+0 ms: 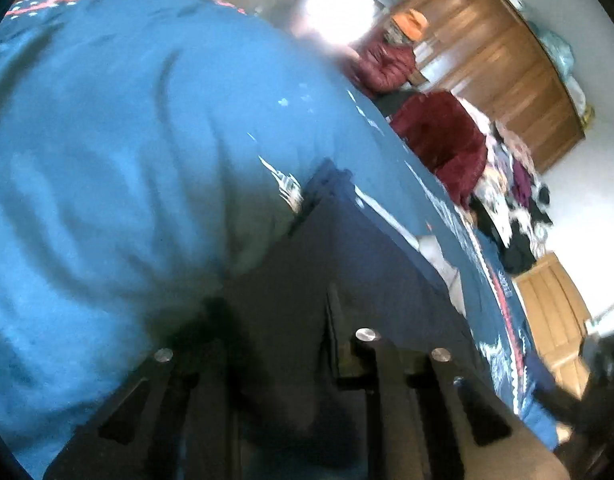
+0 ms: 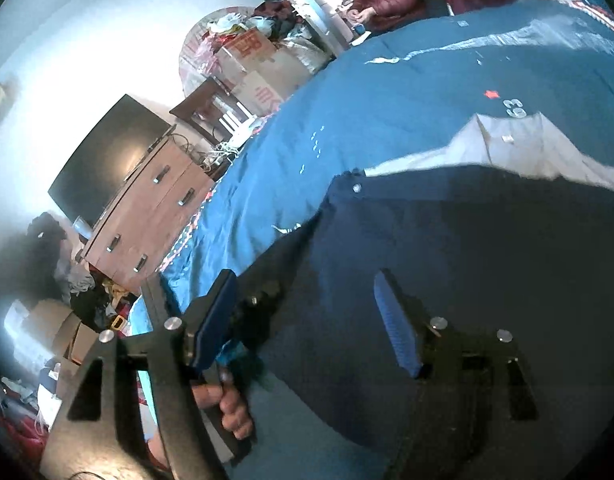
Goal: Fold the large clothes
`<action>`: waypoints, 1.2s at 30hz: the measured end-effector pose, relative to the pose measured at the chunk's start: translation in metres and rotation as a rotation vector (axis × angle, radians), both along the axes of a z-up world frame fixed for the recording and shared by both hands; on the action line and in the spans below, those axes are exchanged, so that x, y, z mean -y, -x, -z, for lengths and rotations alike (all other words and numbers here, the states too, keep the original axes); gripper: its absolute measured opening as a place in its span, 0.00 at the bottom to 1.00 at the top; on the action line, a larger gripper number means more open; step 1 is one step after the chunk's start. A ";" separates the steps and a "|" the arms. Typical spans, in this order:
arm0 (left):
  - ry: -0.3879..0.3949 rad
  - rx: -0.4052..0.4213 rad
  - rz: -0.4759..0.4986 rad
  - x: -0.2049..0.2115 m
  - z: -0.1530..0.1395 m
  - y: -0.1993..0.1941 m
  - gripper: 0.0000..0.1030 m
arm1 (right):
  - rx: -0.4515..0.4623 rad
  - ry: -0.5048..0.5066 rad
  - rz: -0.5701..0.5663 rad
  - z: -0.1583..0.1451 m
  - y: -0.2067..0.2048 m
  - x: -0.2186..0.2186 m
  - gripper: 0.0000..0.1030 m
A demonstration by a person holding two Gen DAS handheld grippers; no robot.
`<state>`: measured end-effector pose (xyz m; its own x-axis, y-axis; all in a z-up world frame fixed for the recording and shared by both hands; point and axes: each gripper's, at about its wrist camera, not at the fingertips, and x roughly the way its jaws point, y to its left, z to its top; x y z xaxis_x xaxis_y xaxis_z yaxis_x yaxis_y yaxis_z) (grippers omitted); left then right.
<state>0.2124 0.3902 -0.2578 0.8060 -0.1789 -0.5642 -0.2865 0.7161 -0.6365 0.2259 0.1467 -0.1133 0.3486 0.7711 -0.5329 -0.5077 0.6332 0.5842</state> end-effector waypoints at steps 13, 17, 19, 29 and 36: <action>-0.435 0.094 0.168 0.080 -0.047 0.006 0.14 | -0.195 0.328 -0.198 0.042 -0.131 -0.165 0.84; -0.496 0.100 0.208 0.095 -0.046 0.007 0.14 | -0.161 0.461 -0.228 0.066 -0.135 -0.202 0.77; -0.520 0.113 0.233 0.102 -0.048 0.006 0.14 | -0.110 0.526 -0.169 0.070 -0.138 -0.194 0.31; -0.416 0.331 0.518 0.184 -0.113 0.023 0.14 | -0.060 0.053 0.158 0.007 -0.075 0.063 0.07; -0.385 0.307 0.784 0.303 -0.109 0.014 0.14 | -0.135 0.003 0.283 0.044 -0.057 0.193 0.07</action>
<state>0.1985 0.0875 -0.1484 0.6580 -0.5806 -0.4795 0.5112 0.8120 -0.2817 0.2833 -0.0464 -0.1569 0.4748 0.6521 -0.5910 -0.2289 0.7399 0.6325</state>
